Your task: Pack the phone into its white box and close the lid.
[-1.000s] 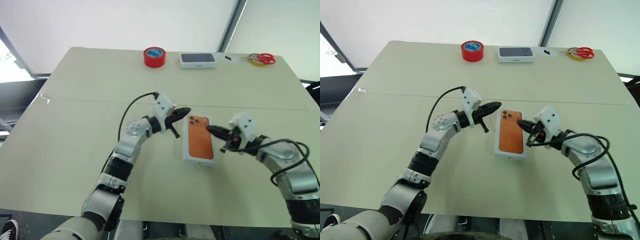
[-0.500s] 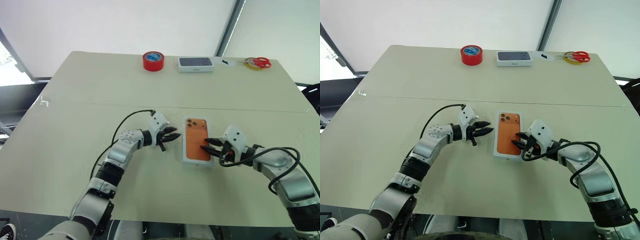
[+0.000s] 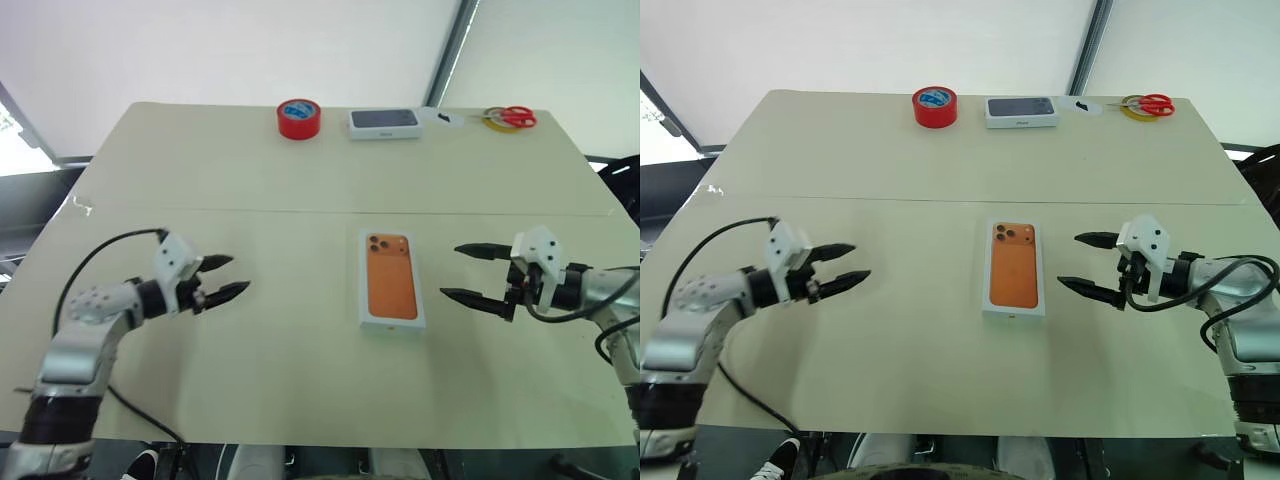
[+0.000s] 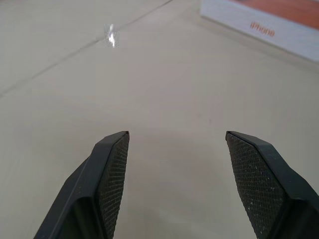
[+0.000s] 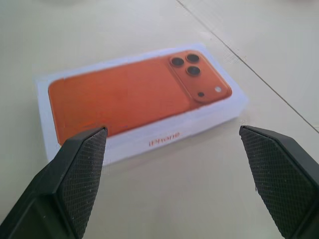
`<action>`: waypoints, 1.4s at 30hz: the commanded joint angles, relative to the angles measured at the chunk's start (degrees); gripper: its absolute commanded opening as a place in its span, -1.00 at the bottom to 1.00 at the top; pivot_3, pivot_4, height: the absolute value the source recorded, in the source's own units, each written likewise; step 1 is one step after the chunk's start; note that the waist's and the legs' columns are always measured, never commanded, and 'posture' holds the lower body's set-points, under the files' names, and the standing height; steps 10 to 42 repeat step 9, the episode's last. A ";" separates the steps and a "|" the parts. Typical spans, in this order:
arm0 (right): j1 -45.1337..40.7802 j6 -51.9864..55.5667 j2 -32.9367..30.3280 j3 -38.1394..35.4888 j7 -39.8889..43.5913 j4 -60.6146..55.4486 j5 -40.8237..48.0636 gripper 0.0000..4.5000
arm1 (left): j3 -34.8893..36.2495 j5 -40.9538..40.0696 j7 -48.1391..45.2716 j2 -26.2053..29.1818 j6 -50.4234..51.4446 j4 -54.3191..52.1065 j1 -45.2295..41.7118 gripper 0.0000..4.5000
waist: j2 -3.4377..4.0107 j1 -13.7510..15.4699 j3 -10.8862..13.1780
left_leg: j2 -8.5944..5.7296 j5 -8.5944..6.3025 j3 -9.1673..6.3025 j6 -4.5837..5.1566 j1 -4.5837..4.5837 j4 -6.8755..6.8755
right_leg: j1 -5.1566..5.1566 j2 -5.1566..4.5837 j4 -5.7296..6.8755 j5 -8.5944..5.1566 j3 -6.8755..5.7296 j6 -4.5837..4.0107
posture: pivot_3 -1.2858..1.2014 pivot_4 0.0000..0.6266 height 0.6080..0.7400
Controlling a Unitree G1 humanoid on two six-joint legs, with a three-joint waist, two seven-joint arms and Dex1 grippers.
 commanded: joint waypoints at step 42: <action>-4.08 -6.41 -3.65 -1.45 6.00 11.90 -1.51 0.95 | 8.26 0.34 1.93 4.32 -4.95 -3.32 7.62 0.44 | 0.09 -0.09 0.05 | -0.01 -0.01 0.01 0.01 0.02 -0.12 | -0.07 -0.03 0.00 -0.01 0.00 -0.03 | 0.03 -0.52 0.84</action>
